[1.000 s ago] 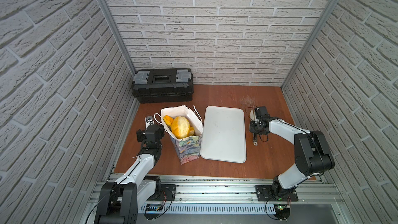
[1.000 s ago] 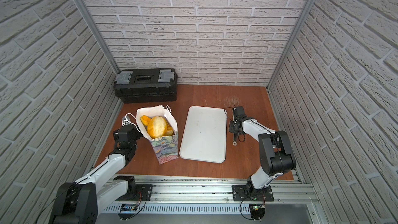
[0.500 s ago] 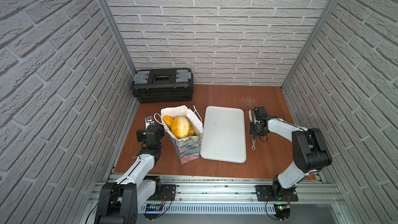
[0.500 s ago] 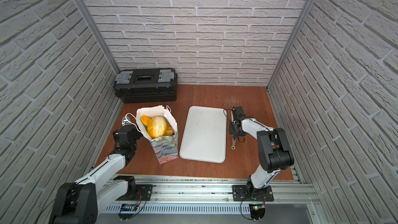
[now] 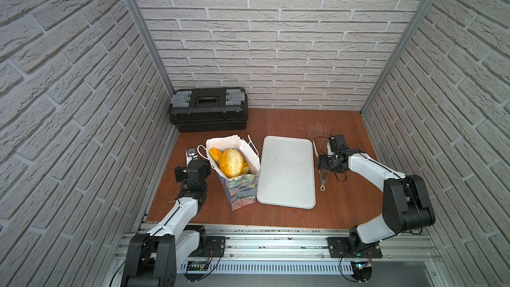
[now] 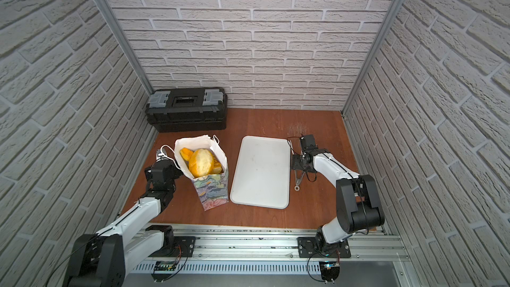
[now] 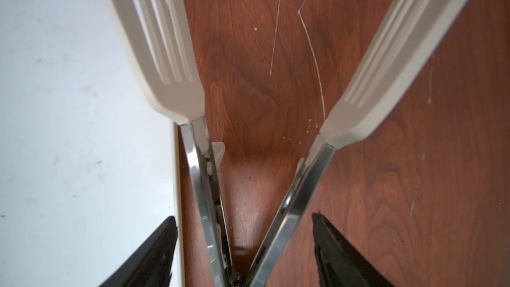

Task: Pack bread into a paper bag
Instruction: Place the clamp at the center of the board, then reset both arms

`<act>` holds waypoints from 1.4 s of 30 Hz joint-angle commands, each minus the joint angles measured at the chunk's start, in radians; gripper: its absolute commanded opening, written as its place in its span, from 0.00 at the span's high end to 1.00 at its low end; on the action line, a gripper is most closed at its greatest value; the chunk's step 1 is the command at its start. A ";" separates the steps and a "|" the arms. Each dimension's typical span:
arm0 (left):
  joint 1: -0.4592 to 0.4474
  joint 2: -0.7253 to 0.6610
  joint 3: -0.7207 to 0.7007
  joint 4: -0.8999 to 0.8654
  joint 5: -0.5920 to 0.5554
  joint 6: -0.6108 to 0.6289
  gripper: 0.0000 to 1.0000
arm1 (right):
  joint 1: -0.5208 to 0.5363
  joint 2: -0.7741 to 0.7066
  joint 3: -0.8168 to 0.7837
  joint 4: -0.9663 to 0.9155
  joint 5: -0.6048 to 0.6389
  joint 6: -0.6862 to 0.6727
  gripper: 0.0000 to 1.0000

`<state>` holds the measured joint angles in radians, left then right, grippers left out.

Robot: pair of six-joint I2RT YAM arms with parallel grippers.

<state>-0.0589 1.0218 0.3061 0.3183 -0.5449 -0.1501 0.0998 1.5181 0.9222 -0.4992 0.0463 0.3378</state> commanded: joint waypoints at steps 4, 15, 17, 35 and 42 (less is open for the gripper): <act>0.005 -0.003 -0.014 0.035 -0.006 0.006 0.02 | -0.005 -0.110 0.047 -0.080 0.001 -0.030 0.20; 0.005 -0.027 -0.018 0.034 0.001 0.003 0.02 | 0.003 -0.432 -0.085 0.094 -0.076 -0.144 0.00; 0.005 -0.034 -0.019 0.036 0.013 0.004 0.02 | 0.004 -0.470 -0.115 0.127 -0.073 -0.150 0.00; 0.020 0.076 -0.059 0.305 0.161 0.092 0.02 | 0.005 -0.526 -0.566 0.872 0.230 -0.355 0.00; 0.030 0.221 -0.010 0.414 0.202 0.112 0.02 | 0.004 -0.440 -0.647 1.063 0.336 -0.374 0.00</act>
<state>-0.0391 1.1931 0.2600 0.6113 -0.3767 -0.0612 0.1020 1.0500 0.2848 0.3862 0.3065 -0.0086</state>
